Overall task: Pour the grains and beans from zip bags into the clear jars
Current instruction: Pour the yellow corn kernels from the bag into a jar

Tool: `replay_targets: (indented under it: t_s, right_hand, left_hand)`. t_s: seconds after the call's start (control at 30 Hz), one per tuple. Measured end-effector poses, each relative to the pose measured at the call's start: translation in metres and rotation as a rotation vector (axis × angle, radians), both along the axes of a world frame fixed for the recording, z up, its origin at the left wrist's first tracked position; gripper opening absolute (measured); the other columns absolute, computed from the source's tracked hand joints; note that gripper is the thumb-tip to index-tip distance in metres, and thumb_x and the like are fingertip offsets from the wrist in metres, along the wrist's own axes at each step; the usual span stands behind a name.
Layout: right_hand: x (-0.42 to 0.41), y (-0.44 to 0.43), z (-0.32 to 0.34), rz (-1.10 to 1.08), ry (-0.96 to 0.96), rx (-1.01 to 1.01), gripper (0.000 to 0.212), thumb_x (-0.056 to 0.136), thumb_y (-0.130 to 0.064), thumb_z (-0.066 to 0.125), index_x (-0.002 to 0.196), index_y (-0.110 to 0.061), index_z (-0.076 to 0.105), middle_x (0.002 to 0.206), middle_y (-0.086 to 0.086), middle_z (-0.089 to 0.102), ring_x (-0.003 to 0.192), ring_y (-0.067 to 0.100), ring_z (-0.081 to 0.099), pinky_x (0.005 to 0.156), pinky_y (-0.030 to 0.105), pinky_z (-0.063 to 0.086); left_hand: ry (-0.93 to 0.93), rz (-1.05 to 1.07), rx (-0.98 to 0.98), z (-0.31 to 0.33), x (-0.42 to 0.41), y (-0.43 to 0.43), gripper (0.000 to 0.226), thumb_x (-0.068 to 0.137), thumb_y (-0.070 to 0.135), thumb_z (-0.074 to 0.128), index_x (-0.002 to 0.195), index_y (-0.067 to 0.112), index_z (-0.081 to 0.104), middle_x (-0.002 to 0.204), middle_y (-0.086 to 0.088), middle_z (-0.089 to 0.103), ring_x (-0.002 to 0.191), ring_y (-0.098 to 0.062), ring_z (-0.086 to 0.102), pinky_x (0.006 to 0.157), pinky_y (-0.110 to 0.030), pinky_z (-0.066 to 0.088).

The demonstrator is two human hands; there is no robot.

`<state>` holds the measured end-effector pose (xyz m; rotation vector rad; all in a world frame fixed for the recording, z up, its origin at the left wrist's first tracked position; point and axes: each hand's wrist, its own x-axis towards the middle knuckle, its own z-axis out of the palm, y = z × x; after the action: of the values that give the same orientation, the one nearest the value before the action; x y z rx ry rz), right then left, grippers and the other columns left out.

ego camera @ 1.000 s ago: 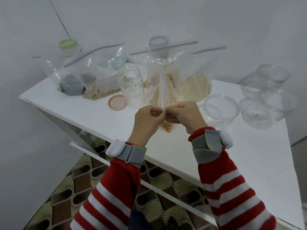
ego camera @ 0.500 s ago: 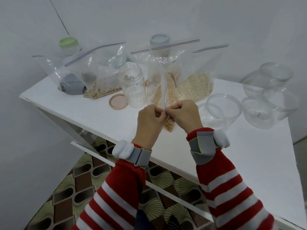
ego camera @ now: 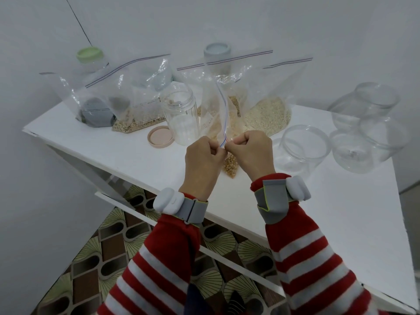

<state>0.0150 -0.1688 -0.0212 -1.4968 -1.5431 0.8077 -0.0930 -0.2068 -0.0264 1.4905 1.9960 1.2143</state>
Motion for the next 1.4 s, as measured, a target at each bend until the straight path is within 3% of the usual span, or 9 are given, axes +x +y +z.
replay_targets:
  t_s: [0.37,0.5,0.63,0.8,0.93,1.07,1.23,1.33,1.4]
  right_hand:
    - [0.009,0.008,0.001,0.111,0.154,-0.056,0.024,0.088,-0.033,0.068,0.078,-0.012,0.070,0.070,-0.006,0.065,0.065,0.004,0.058,0.062,0.016,0.045]
    - [0.013,0.028,-0.010,0.015,0.265,-0.124,0.033,0.101,-0.041,0.046,0.099,-0.012,0.061,0.085,-0.009,0.056,0.087,0.012,0.054,0.078,0.024,0.043]
    - [0.010,0.041,-0.027,-0.028,0.282,-0.288,0.030,0.106,-0.035,0.033,0.092,-0.013,0.047,0.080,-0.006,0.045,0.081,0.016,0.045,0.073,0.029,0.037]
    - [0.010,0.053,-0.044,-0.037,0.256,-0.403,0.044,0.106,-0.036,0.029,0.136,-0.006,0.043,0.127,0.005,0.049,0.119,0.025,0.046,0.100,0.035,0.035]
    - [0.010,0.063,-0.060,-0.068,0.310,-0.515,0.041,0.103,-0.042,0.028,0.125,-0.014,0.048,0.105,0.002,0.054,0.096,0.022,0.054,0.089,0.035,0.045]
    - [0.007,0.072,-0.077,-0.061,0.395,-0.656,0.068,0.098,-0.057,0.021,0.139,-0.009,0.047,0.137,0.009,0.055,0.123,0.030,0.053,0.109,0.048,0.040]
    - [-0.011,0.058,-0.050,-0.008,0.736,-0.716,0.056,0.102,-0.055,0.027,0.098,-0.013,0.064,0.094,0.010,0.067,0.082,0.027,0.063,0.078,0.033,0.051]
    - [-0.024,0.059,-0.036,0.152,1.064,-0.712,0.074,0.094,-0.070,0.034,0.107,-0.009,0.074,0.124,0.017,0.066,0.113,0.037,0.063,0.102,0.048,0.046]
    - [-0.034,0.060,-0.017,0.252,1.290,-0.677,0.074,0.092,-0.070,0.041,0.111,-0.007,0.074,0.127,0.018,0.064,0.109,0.034,0.066,0.095,0.048,0.050]
  left_hand:
    - [-0.116,-0.076,-0.075,0.017,-0.012,0.006,0.006,0.085,0.014,0.062,0.085,0.007,0.060,0.077,-0.004,0.067,0.063,-0.019,0.069,0.070,-0.042,0.059]
    - [0.024,-0.091,-0.154,0.055,-0.021,0.035,0.043,0.094,0.048,0.056,0.115,0.011,0.052,0.098,0.003,0.056,0.084,-0.011,0.056,0.071,-0.024,0.041]
    - [0.213,-0.120,-0.317,0.084,-0.014,0.079,0.063,0.086,0.074,0.044,0.063,0.016,0.042,0.061,0.003,0.046,0.064,-0.014,0.055,0.056,-0.024,0.038]
    - [0.405,-0.119,-0.443,0.094,-0.020,0.112,0.031,0.093,0.021,0.054,0.067,0.008,0.045,0.063,-0.004,0.052,0.067,-0.022,0.058,0.050,-0.023,0.041]
    - [0.217,-0.130,-0.463,0.111,-0.030,0.122,0.020,0.091,0.017,0.056,0.076,0.006,0.049,0.065,-0.003,0.059,0.044,-0.013,0.061,0.038,-0.019,0.041]
    - [0.061,-0.181,-0.469,0.133,-0.041,0.126,0.011,0.088,0.012,0.061,0.081,0.007,0.053,0.061,-0.004,0.066,0.039,-0.007,0.061,0.046,-0.017,0.046]
    - [0.047,-0.292,-0.404,0.165,-0.053,0.128,0.027,0.085,0.016,0.067,0.101,-0.006,0.069,0.084,-0.010,0.076,0.064,-0.015,0.069,0.083,-0.030,0.058]
    - [0.123,-0.375,-0.329,0.194,-0.056,0.127,0.031,0.083,0.023,0.069,0.097,-0.004,0.072,0.091,-0.010,0.076,0.074,-0.019,0.071,0.087,-0.029,0.057]
    - [0.112,-0.432,-0.302,0.221,-0.060,0.123,0.038,0.081,0.028,0.071,0.099,-0.005,0.070,0.098,-0.013,0.075,0.074,-0.014,0.072,0.082,-0.022,0.055]
